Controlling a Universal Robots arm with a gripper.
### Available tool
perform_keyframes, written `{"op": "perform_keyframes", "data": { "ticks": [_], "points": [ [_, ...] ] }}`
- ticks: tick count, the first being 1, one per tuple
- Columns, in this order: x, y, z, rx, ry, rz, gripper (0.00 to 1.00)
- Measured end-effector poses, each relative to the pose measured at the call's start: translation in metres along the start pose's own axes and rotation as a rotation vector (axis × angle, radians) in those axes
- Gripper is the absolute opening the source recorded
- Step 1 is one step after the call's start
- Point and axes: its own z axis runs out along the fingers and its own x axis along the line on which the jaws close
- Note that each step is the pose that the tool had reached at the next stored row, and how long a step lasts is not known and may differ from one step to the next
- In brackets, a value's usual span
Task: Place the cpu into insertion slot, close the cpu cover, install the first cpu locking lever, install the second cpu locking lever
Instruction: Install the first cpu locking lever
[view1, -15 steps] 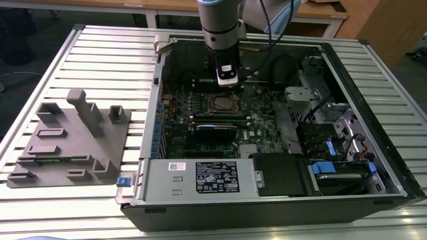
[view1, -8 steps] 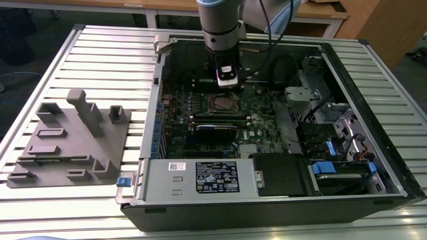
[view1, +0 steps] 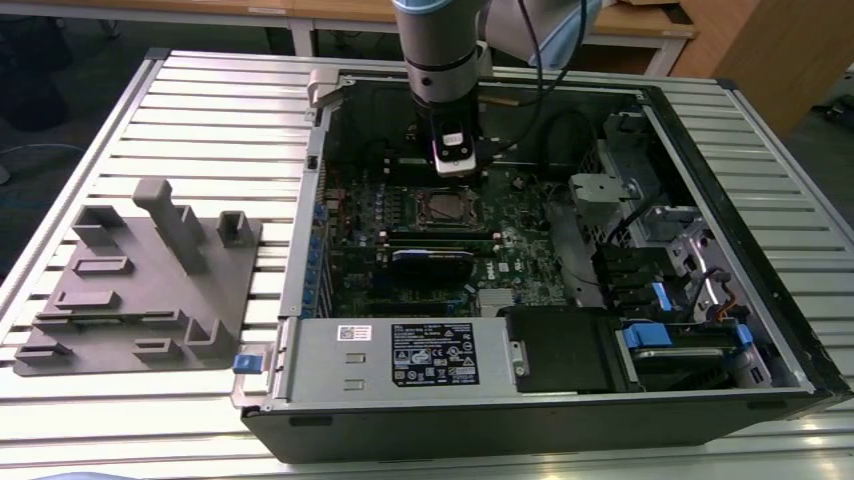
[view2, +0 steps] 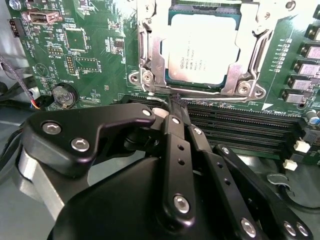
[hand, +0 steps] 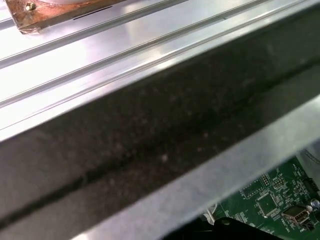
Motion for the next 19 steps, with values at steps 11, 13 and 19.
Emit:
{"op": "perform_keyframes", "data": {
  "ticks": [11,13,19],
  "points": [
    [0.0008,-0.0004,-0.0003,-0.019,-0.0345,-0.004,0.11],
    [0.002,-0.001,-0.0006,-0.0193,-0.0353,-0.004,0.11],
    [0.0029,-0.0016,-0.0008,-0.0206,-0.0374,-0.005,0.11]
  ]
}}
